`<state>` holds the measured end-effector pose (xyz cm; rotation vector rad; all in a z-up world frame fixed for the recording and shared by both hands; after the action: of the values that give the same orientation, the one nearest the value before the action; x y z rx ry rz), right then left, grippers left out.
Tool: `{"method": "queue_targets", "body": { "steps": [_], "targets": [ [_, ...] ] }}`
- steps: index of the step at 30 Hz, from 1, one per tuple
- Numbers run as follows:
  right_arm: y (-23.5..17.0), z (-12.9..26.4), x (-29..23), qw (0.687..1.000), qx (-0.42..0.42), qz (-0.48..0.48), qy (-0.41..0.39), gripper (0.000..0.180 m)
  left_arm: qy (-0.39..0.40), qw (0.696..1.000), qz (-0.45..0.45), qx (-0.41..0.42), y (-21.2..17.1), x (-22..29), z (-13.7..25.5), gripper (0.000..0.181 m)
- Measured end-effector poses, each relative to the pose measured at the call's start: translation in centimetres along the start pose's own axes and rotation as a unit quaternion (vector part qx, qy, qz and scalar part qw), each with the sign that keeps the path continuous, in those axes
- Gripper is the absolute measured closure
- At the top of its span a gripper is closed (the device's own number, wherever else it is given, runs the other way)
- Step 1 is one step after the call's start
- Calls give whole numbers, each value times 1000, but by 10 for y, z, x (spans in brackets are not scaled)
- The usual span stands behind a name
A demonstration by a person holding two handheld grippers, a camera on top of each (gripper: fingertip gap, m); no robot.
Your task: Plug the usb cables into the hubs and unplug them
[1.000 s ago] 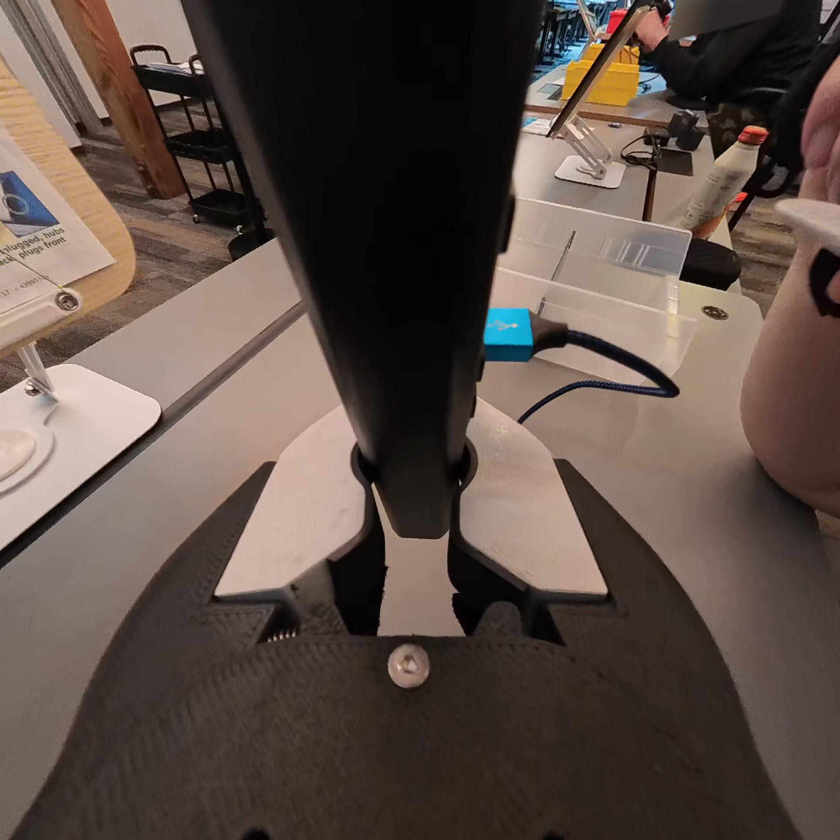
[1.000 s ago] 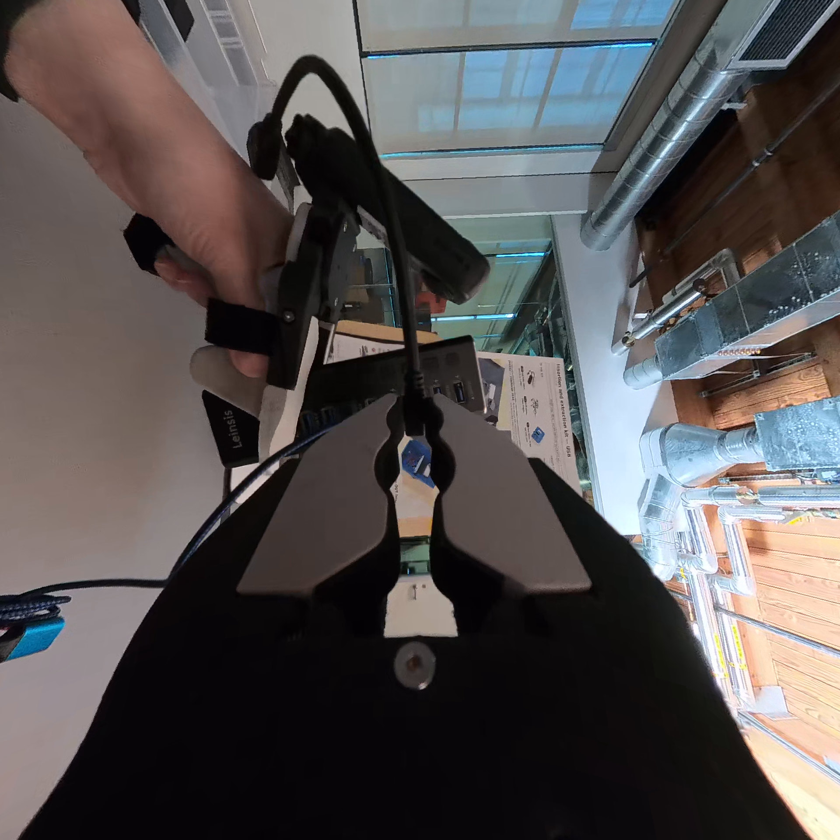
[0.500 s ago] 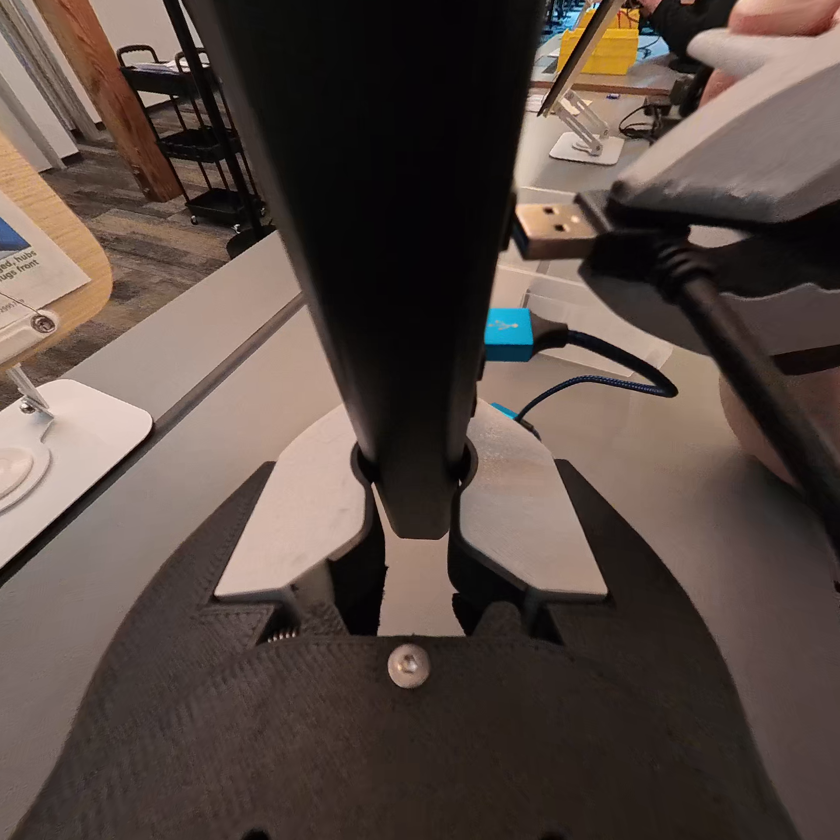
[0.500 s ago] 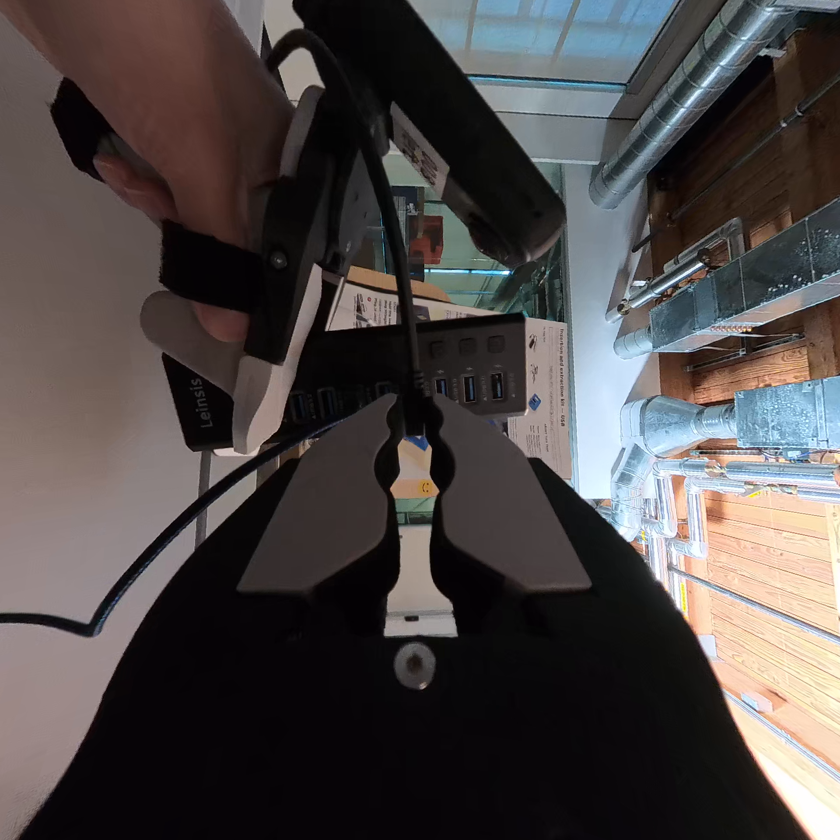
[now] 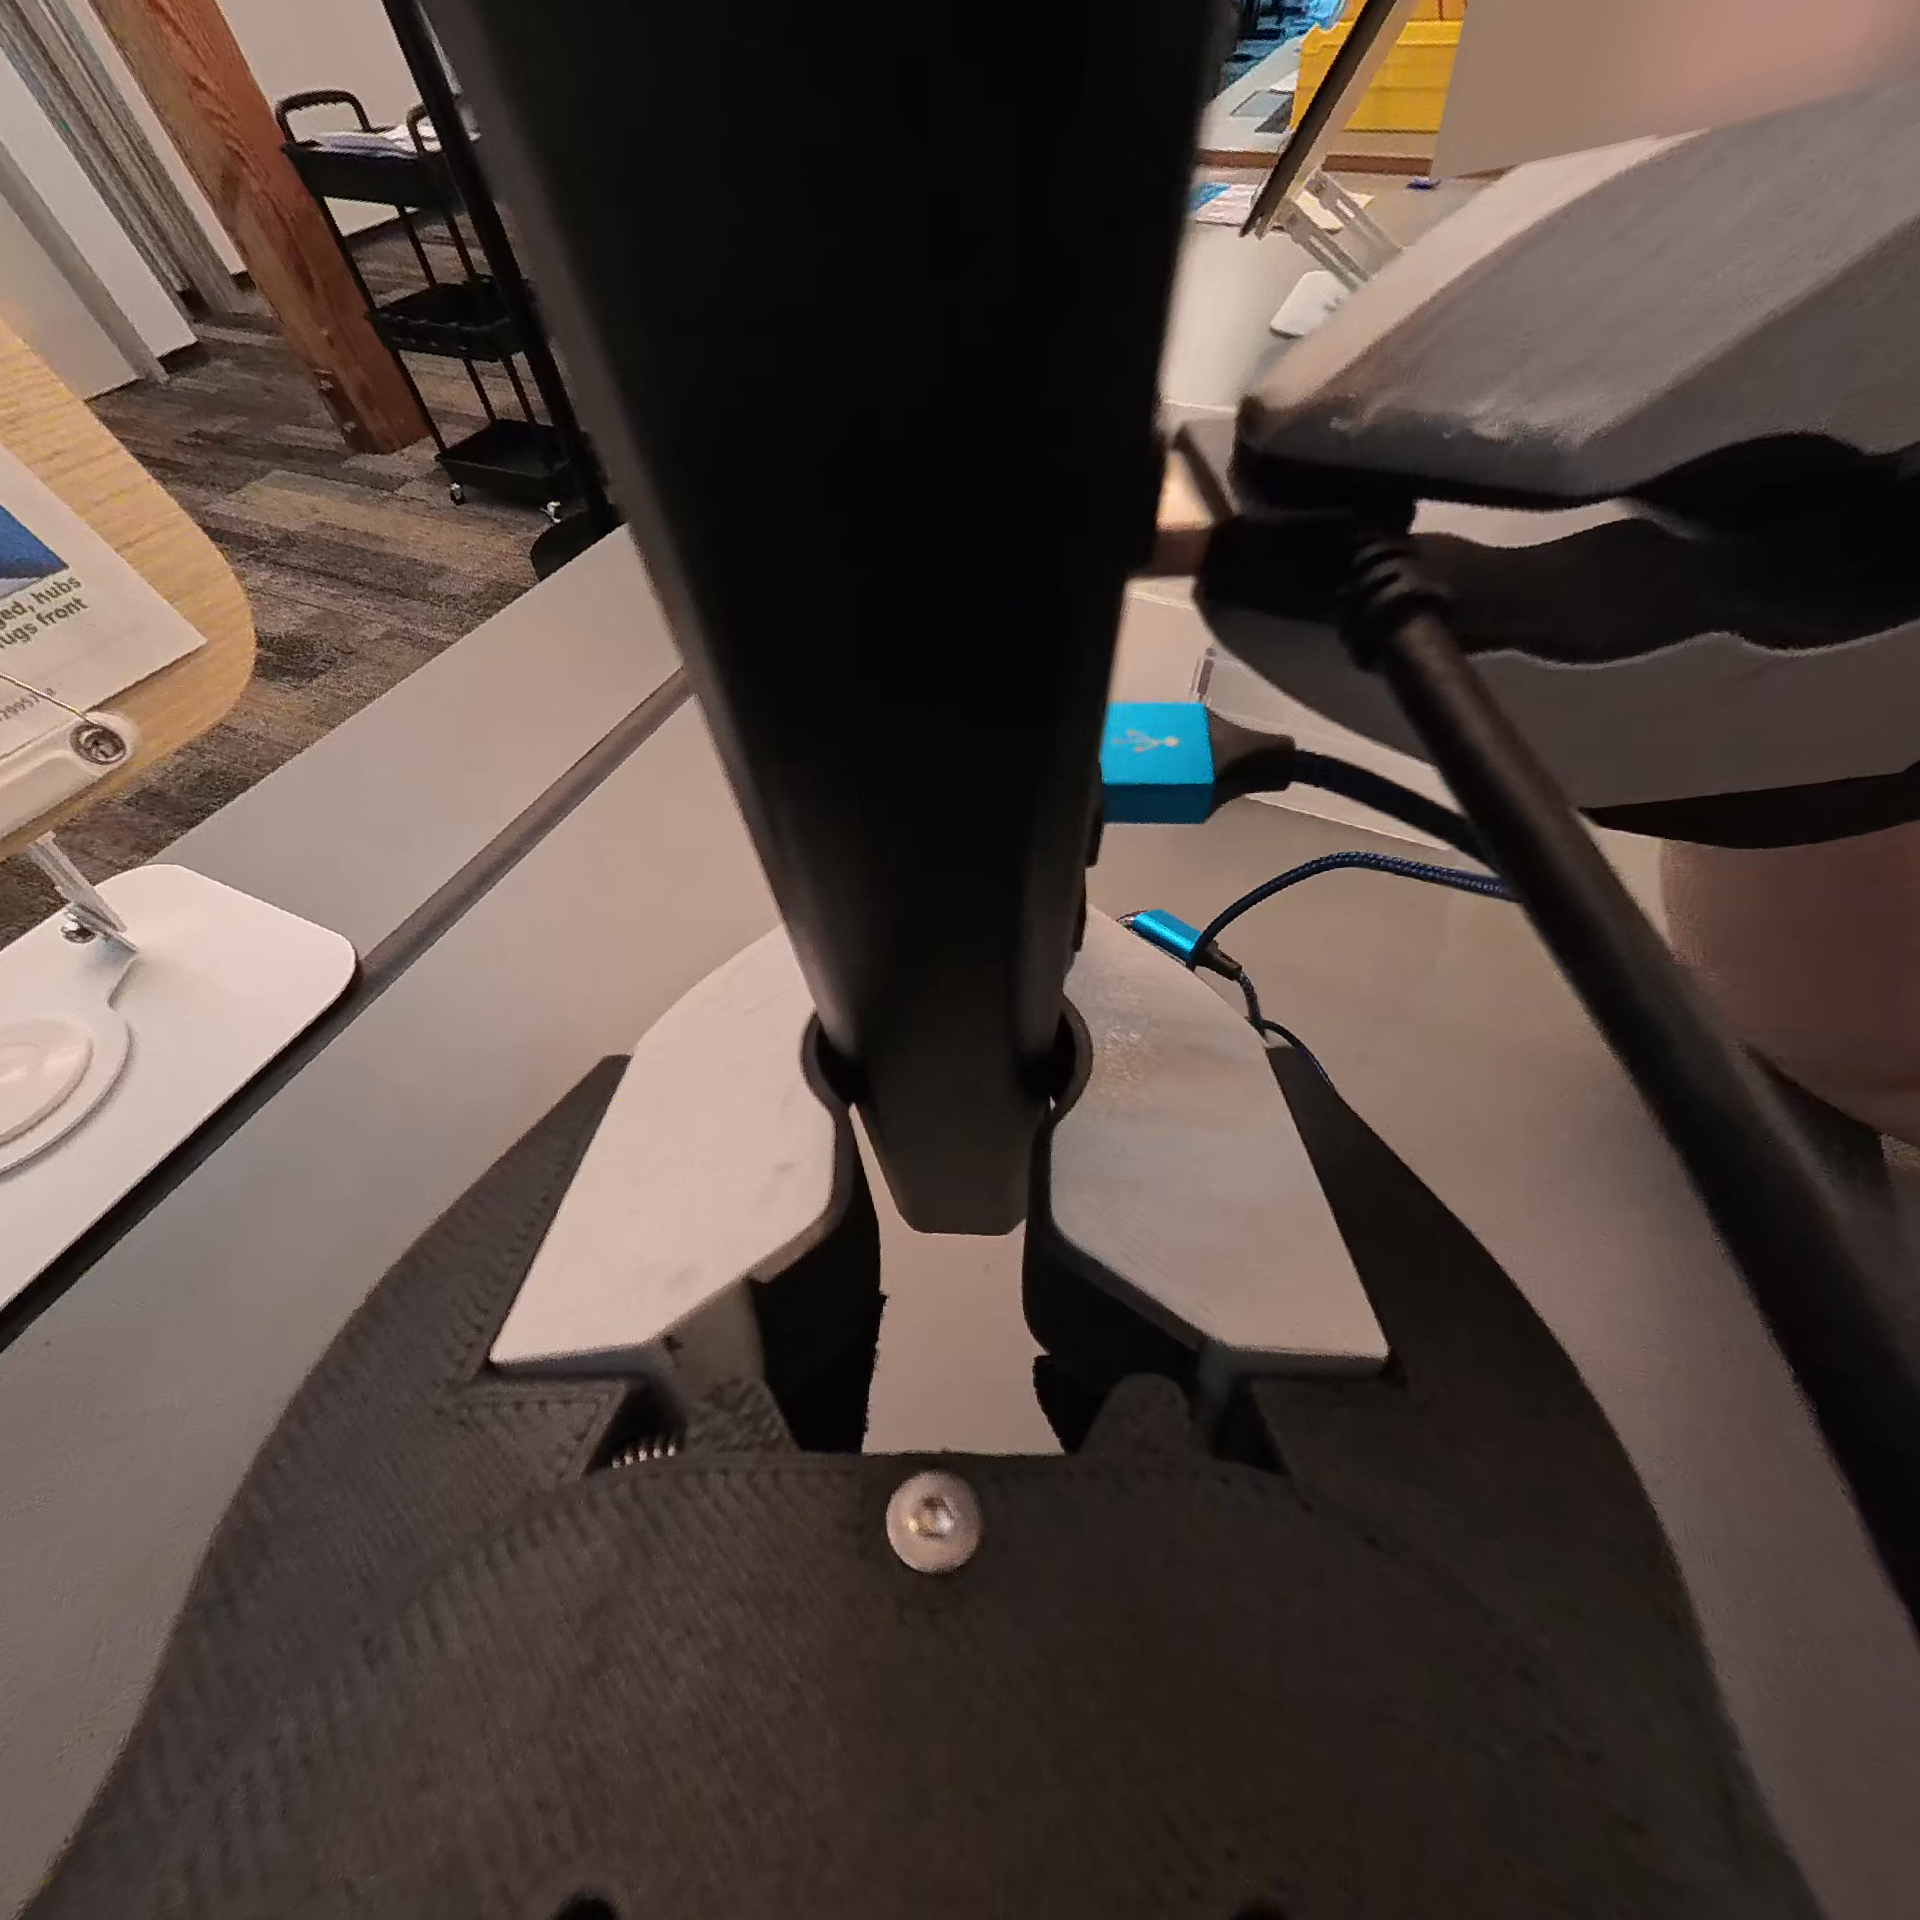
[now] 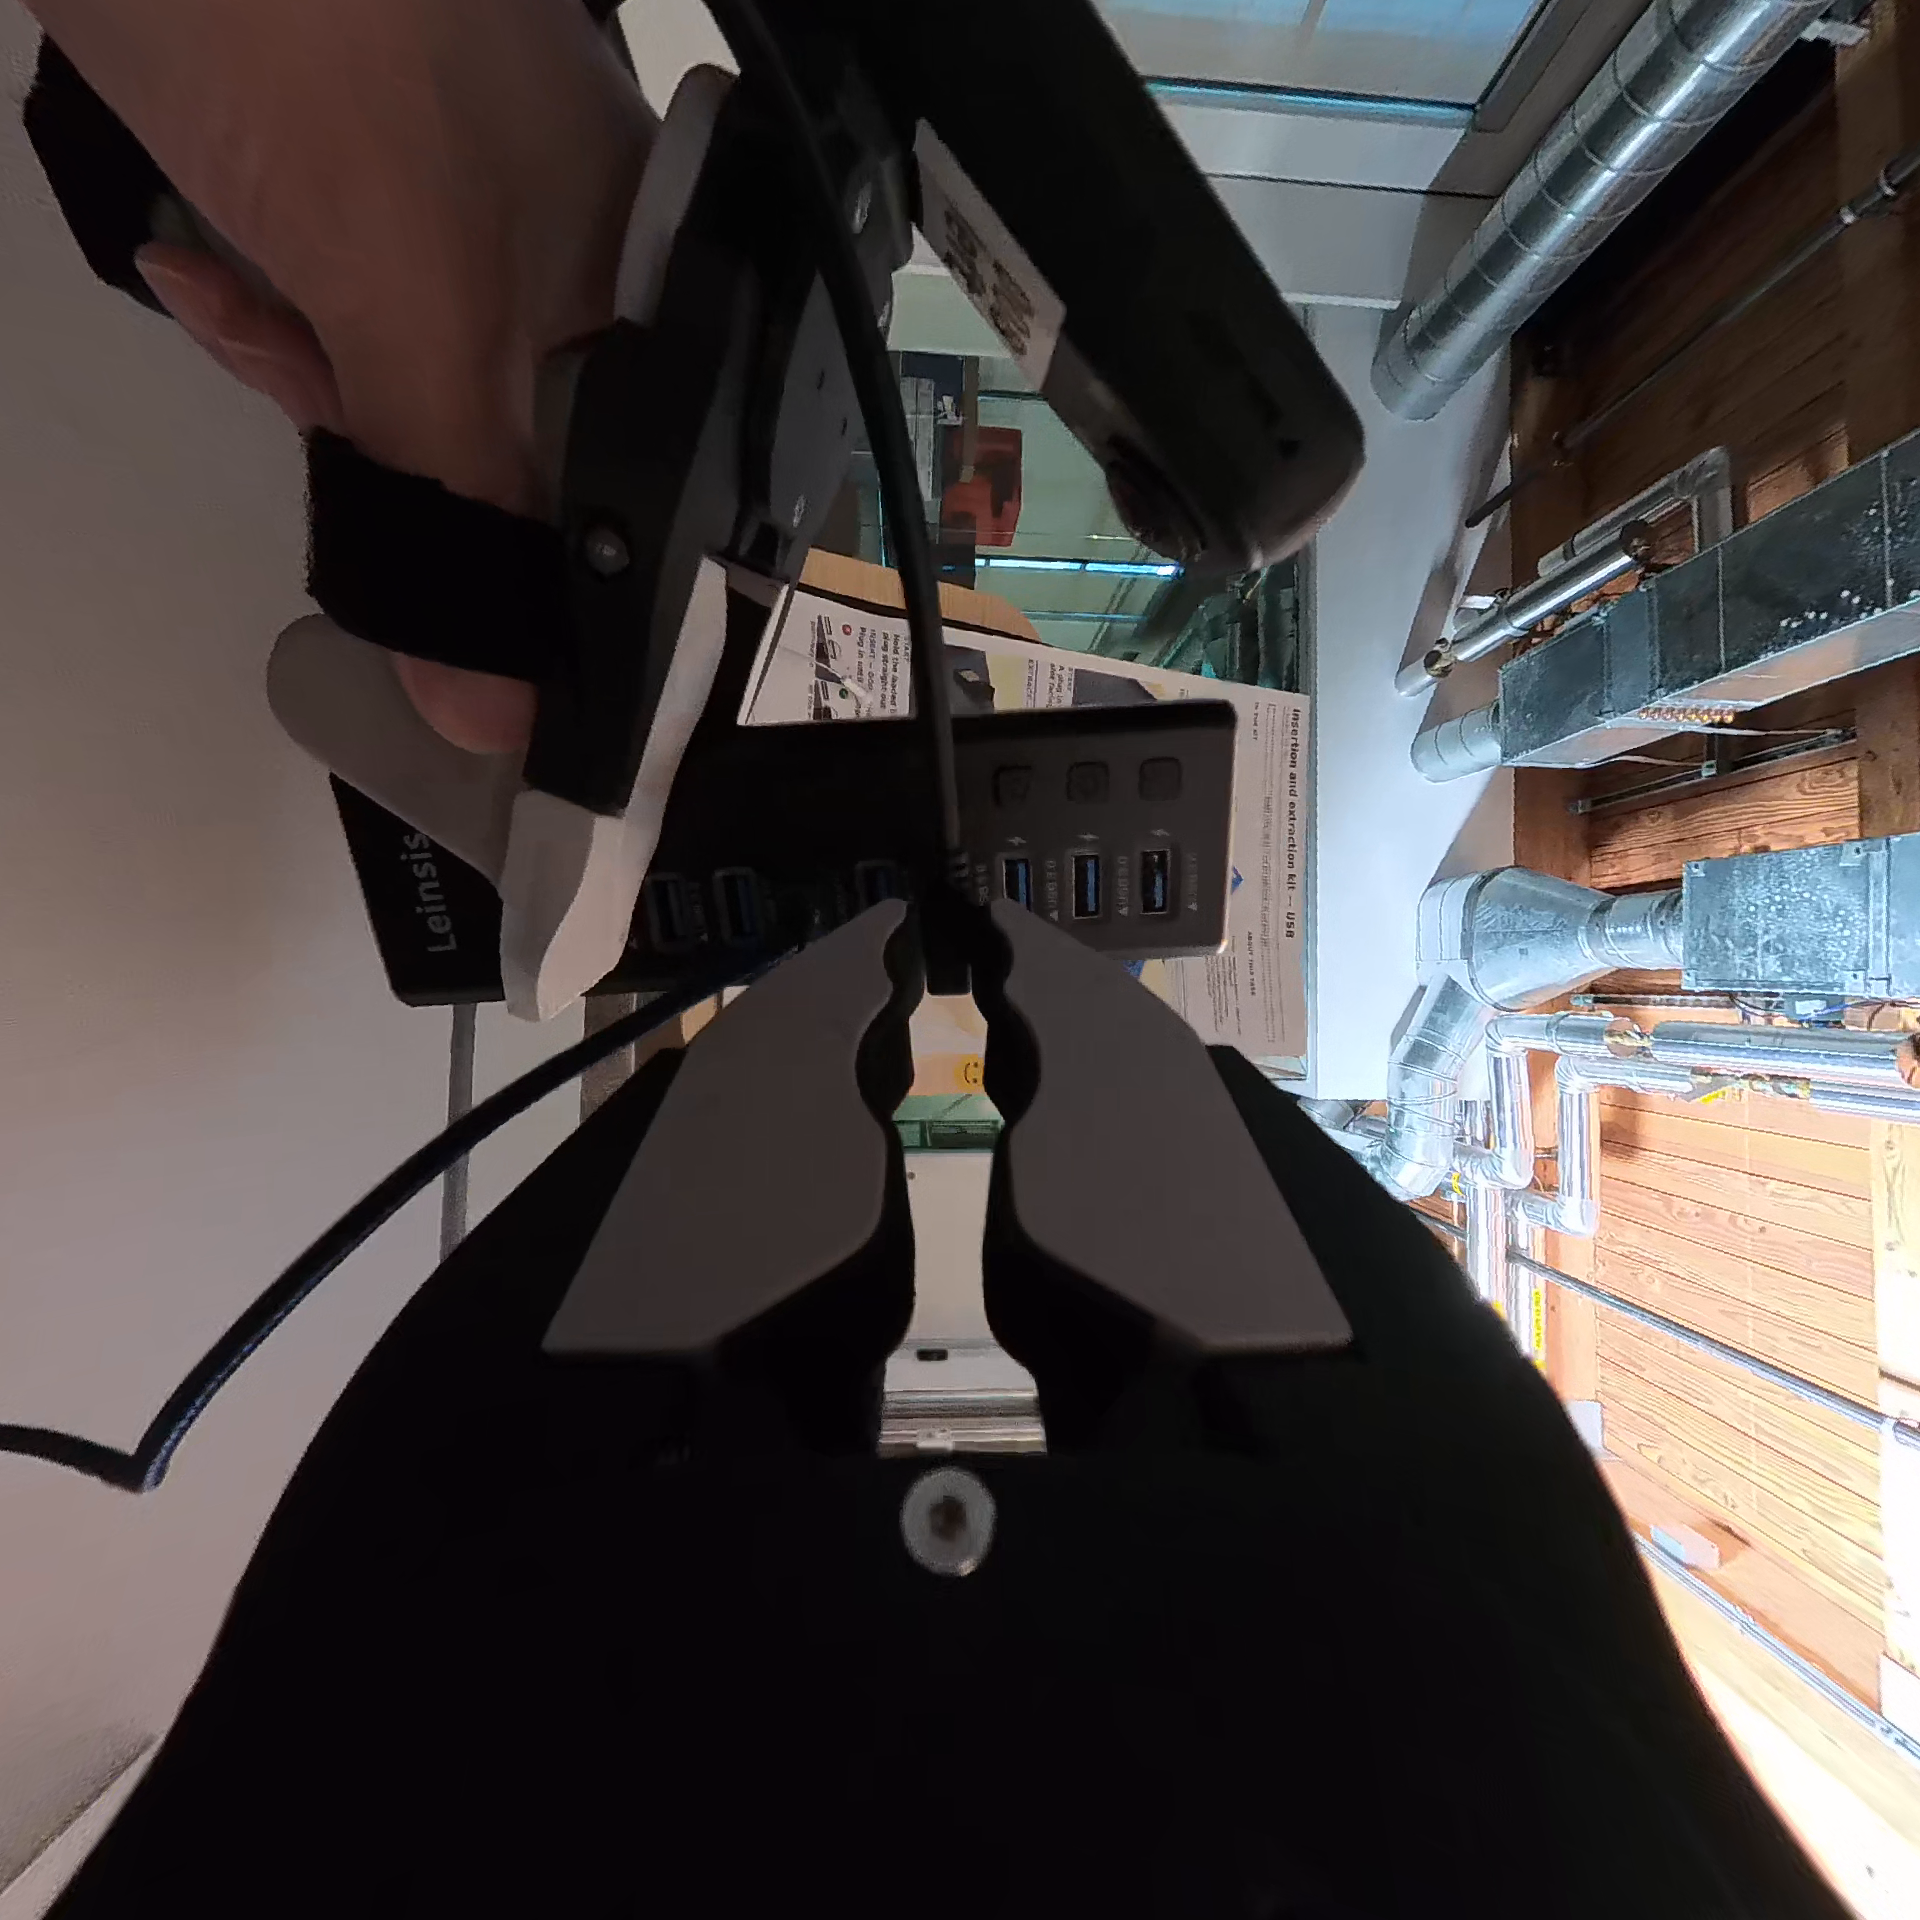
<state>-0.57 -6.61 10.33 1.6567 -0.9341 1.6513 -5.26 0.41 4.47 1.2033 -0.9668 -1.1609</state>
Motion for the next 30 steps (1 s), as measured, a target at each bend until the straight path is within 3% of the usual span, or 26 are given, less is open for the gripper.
{"method": "queue_targets", "body": {
  "steps": [7,30],
  "targets": [
    [-2,1,0,1000,-5,2,-3,171,26,999,-41,-23,2,2,2,151],
    [7,9,11,999,9,-20,-33,171,8,994,-110,-1,13,13,8,151]
  ]
}}
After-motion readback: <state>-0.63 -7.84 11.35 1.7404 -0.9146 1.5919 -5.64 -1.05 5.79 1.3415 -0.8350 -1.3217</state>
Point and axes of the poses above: each gripper's, where its closed fingertips meet, z back along the fingers, y out of its top, x = y × z across the jaws, the point moved 6 cm from there along z, back along the fingers, and after that the axes turned 13 degrees about x, right-handed, at the moved point
